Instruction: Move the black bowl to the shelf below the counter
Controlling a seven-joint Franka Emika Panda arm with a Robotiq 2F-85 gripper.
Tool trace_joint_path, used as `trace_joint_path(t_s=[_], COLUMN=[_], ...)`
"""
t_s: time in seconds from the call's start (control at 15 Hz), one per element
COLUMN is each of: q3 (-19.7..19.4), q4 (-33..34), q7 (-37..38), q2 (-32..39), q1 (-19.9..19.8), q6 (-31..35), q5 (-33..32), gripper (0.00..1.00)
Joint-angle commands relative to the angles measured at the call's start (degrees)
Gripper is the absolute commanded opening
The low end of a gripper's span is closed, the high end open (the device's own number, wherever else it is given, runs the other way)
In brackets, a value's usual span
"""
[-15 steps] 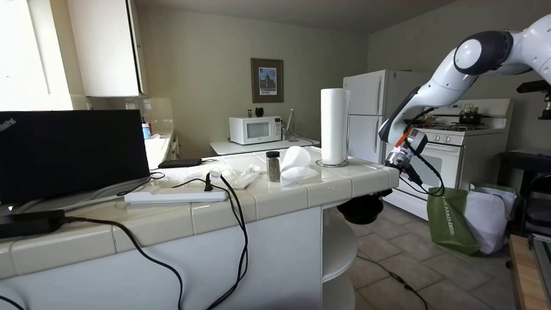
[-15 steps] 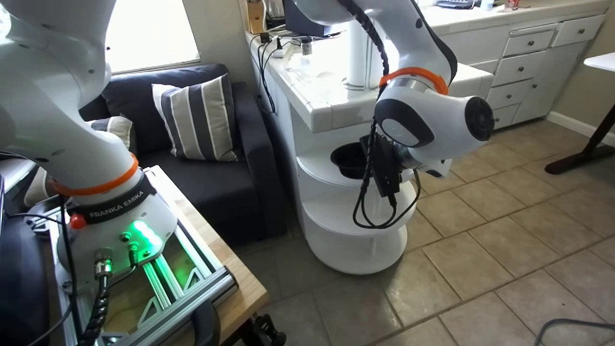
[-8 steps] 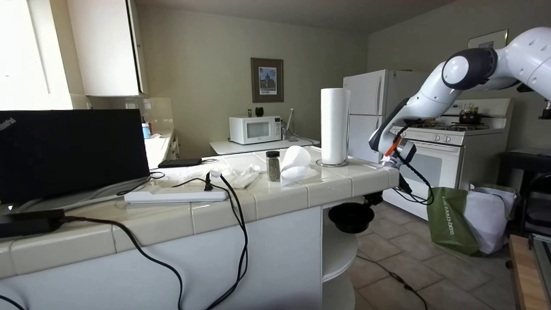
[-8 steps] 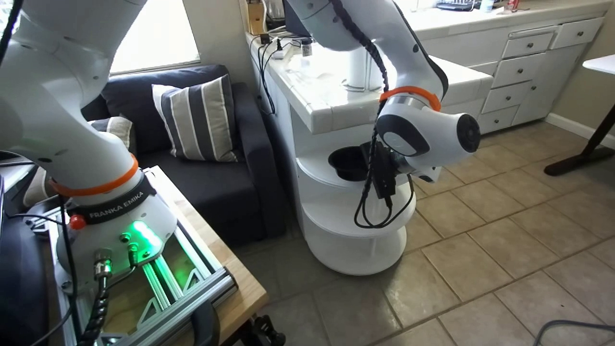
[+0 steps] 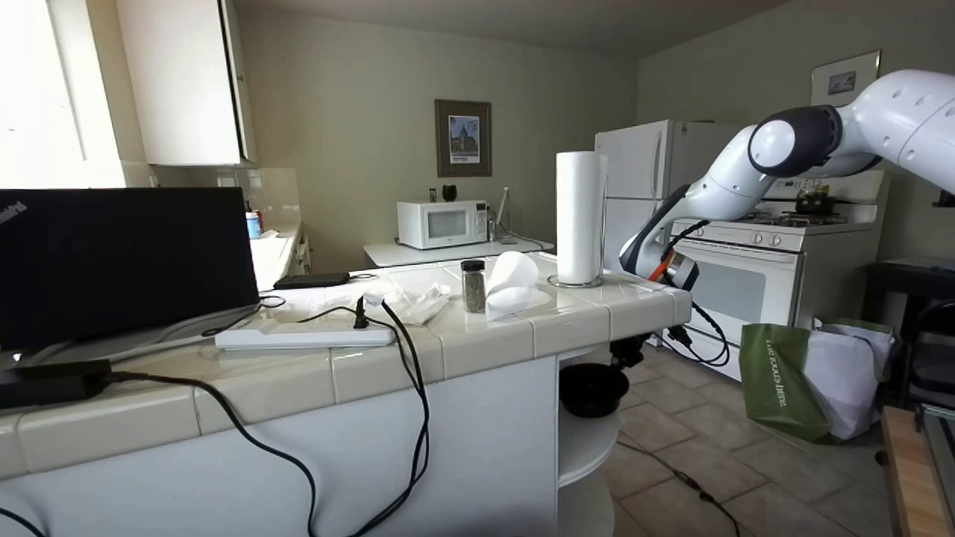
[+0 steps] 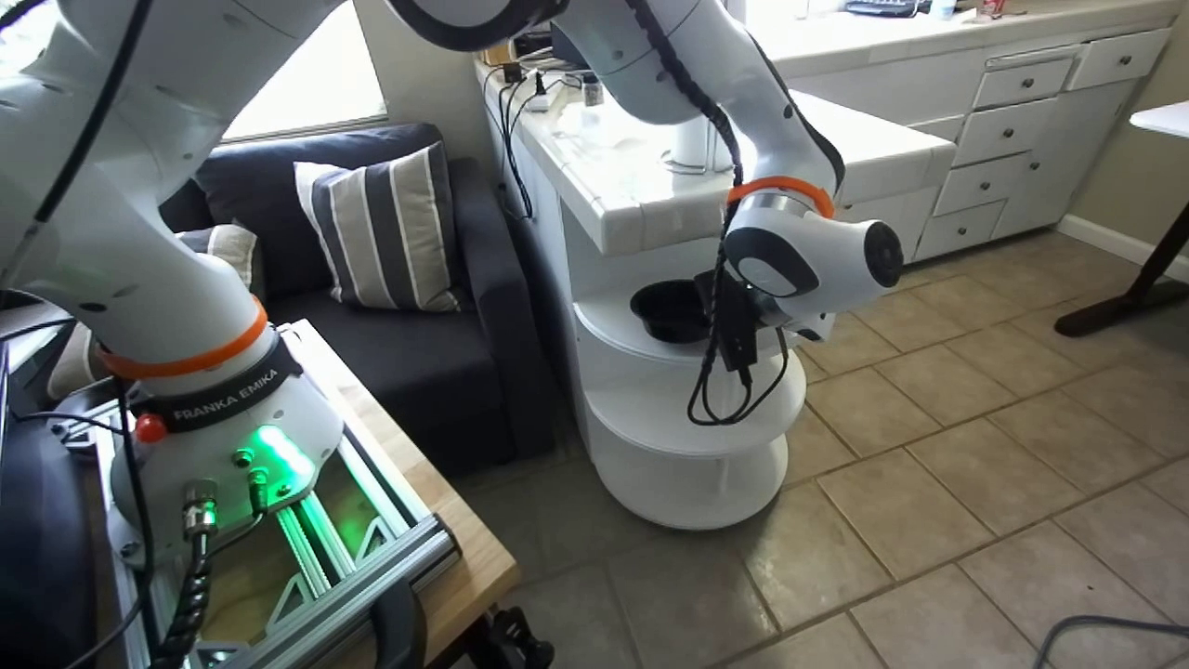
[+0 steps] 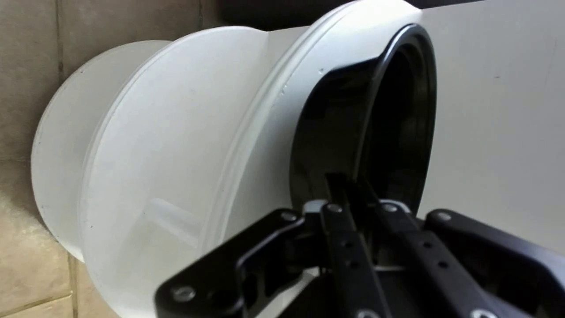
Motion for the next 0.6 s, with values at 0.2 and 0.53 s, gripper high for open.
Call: trace_joint_path(t_s=[0.2,0.53], q3=[0.6,0.2], q4=[5.9,6.8], q7=[0.6,-0.3], q2=[5.8,5.0], q1=[1.8,-0.3], q6=[-3.5,-7.2], q5=[-0.1,0.3], gripper=[0.33,0.66])
